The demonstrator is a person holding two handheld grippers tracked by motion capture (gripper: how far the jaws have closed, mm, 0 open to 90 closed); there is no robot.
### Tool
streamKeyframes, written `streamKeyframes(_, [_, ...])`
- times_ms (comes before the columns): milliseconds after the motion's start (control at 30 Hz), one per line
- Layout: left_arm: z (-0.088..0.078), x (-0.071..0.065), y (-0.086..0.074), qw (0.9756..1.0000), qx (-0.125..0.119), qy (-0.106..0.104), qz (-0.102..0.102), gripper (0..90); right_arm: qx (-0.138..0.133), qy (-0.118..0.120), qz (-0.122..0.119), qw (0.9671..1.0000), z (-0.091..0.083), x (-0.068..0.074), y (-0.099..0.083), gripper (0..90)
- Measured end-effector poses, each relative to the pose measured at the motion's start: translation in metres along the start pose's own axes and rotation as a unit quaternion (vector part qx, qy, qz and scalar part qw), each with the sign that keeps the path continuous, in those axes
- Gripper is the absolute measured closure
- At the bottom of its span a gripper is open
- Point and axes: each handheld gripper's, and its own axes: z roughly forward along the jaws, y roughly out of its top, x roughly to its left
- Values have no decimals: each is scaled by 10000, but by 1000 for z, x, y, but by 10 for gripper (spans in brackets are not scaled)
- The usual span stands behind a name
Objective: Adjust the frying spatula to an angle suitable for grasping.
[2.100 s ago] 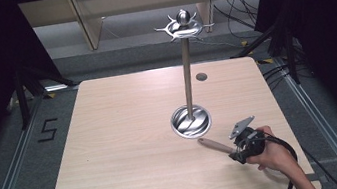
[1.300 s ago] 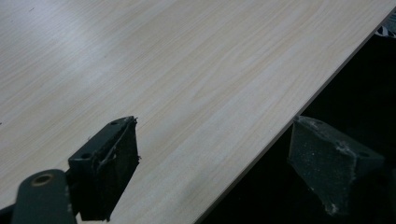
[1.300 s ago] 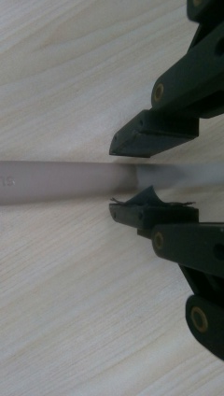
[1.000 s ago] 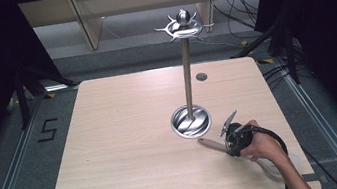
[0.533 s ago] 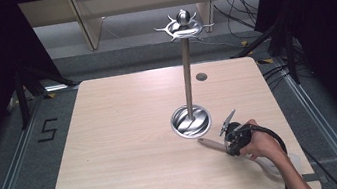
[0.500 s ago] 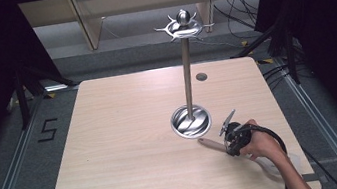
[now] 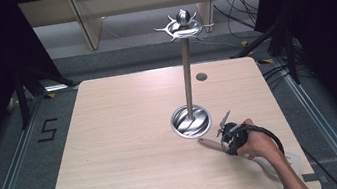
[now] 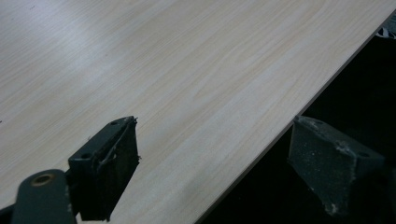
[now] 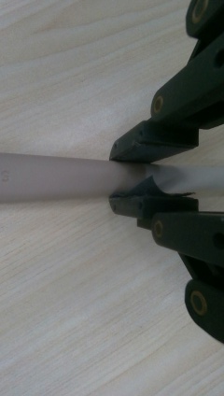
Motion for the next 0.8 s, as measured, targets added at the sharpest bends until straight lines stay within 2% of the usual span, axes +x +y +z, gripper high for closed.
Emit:
streamKeyframes(33, [2, -1, 0, 9999, -79, 52, -91, 151, -11, -15, 4, 10000, 0, 0, 0, 737])
streamKeyframes(67, [1, 0, 0, 10000, 12, 32, -70, 151, 17, -9, -5, 10000, 0, 0, 1, 738])
streamKeyframes(133, [2, -1, 0, 9999, -45, 95, -93, 151, -10, 43, -28, 10000, 0, -2, 0, 740])
streamKeyframes(200, [2, -1, 0, 9999, -42, 94, -96, 151, -1, 44, -16, 10000, 0, -2, 0, 741])
streamKeyframes(233, [2, -2, 0, 9998, -80, 43, -183, 151, 6, 41, -60, 10000, 0, -2, 0, 741])
streamKeyframes(300, [3, -2, 0, 9997, -113, 50, -187, 152, 15, 44, 28, 10000, 1, -1, 1, 742])
streamKeyframes(367, [3, -2, 0, 9997, -118, 19, -191, 151, -24, -23, -146, 9999, 2, -3, 0, 742])
streamKeyframes(400, [4, -2, 0, 9998, -105, 29, -181, 152, 6, 40, -37, 10000, 1, -2, 1, 742])
streamKeyframes(500, [4, -1, 1, 9999, -6, 71, -73, 151, 51, 36, -68, 10000, 0, -2, 1, 742])
streamKeyframes(567, [5, -3, 2, 9997, -101, 37, -196, 151, 17, 44, -66, 10000, 0, -2, 1, 744])
streamKeyframes(600, [5, -2, 2, 9999, -45, 40, -100, 151, 16, 61, -83, 9999, 0, -2, 1, 744])
streamKeyframes(633, [5, -2, 2, 9999, -26, 28, -123, 151, 22, 90, 8, 10000, 0, -1, 0, 745])
streamKeyframes(767, [6, -2, 2, 9999, 27, 49, -89, 151, 29, 123, -53, 9999, 0, -2, 0, 746])
streamKeyframes(800, [6, -3, 2, 9999, -11, 22, -129, 151, 22, 73, -146, 9999, 0, -3, 0, 746])
